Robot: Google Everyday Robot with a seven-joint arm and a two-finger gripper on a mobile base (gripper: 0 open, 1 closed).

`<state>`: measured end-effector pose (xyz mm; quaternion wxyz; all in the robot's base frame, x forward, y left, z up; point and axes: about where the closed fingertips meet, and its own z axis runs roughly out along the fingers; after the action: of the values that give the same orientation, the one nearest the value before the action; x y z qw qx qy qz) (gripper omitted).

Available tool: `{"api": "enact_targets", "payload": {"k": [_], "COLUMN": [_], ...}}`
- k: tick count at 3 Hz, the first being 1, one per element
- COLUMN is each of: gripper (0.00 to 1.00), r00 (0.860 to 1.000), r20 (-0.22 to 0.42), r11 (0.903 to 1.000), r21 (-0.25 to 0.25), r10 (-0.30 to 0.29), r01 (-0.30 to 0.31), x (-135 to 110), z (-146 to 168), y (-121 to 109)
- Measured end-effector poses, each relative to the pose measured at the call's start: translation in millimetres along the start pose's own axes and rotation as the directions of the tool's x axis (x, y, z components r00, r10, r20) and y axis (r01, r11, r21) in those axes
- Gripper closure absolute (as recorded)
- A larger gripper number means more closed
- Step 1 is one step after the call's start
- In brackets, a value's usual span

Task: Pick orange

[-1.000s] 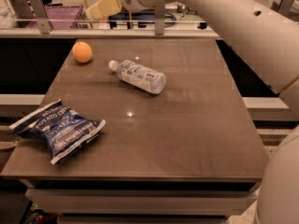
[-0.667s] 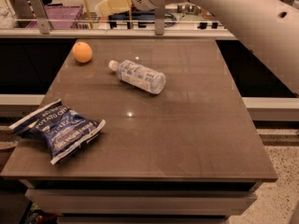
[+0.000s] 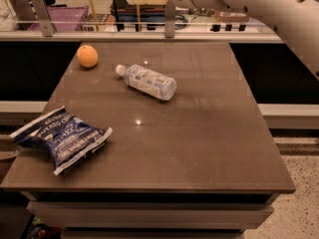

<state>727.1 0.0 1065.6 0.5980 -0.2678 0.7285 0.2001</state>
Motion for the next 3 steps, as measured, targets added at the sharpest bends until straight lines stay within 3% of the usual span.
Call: {"api": "enact_targets", "payload": {"k": [1,2,3], "gripper": [0.0,0.0,0.0], "r00": [0.995,0.988,0.984], "r20": [0.092,0.147,0.17], "r11": [0.9995,0.9962,0.9883], "r21": [0.019,0.073,0.137], "r10": [0.025,0.036,0.043], "r01": [-0.027,-0.047,-0.067], "x": [-8,-13,-12], "z": [-31,-66,-100], "y": [-24,-43,-47]}}
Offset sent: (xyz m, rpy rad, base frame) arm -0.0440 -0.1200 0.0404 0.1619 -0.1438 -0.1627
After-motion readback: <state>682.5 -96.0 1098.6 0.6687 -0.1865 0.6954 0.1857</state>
